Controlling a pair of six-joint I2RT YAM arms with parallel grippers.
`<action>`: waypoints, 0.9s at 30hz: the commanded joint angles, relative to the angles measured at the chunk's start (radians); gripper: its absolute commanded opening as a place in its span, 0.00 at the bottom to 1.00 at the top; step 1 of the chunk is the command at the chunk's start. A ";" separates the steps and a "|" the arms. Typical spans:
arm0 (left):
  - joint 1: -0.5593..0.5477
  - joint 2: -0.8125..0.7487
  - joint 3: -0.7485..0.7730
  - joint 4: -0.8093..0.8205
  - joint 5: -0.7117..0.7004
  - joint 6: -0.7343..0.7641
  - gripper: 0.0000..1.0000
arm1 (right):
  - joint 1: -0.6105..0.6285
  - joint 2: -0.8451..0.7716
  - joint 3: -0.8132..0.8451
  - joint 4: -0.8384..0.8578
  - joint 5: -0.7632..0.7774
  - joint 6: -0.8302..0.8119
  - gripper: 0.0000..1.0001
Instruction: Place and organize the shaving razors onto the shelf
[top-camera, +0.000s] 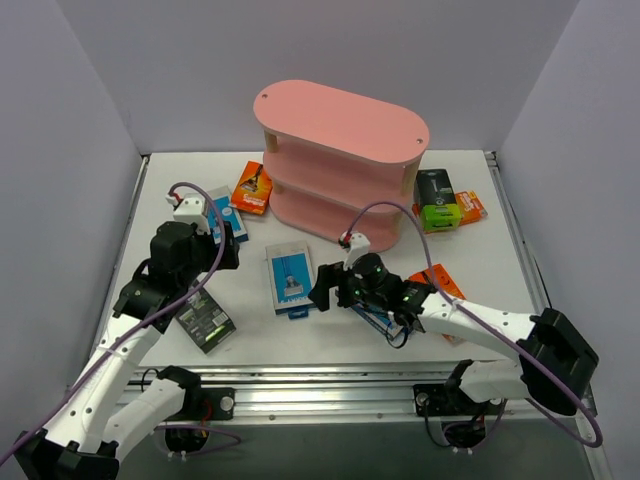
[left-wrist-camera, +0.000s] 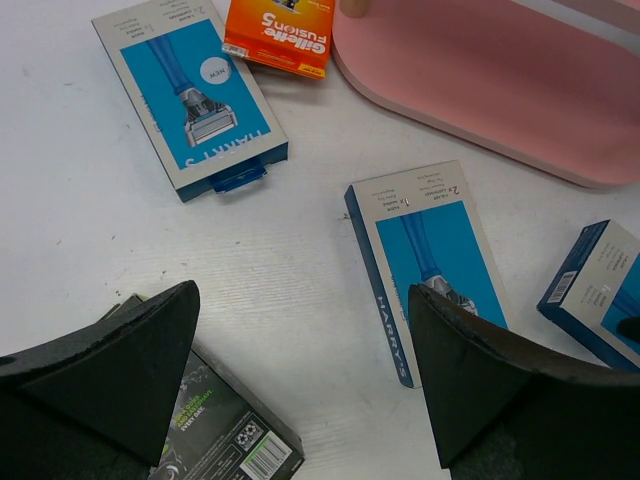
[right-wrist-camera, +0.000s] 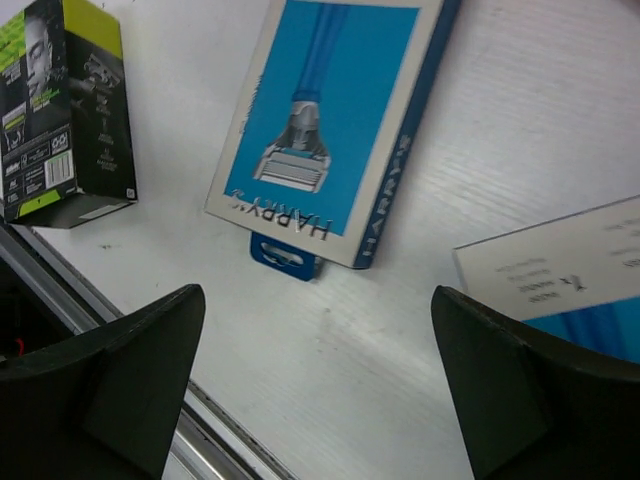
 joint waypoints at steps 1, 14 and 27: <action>0.008 -0.014 0.002 0.045 -0.008 -0.014 0.94 | 0.105 0.077 0.082 0.087 0.071 0.035 0.91; 0.010 0.010 0.005 0.045 0.026 -0.017 0.94 | 0.212 0.218 0.110 0.067 0.273 0.230 0.79; 0.008 0.016 0.007 0.046 0.044 -0.029 0.94 | 0.214 0.249 -0.080 0.360 0.221 0.454 0.58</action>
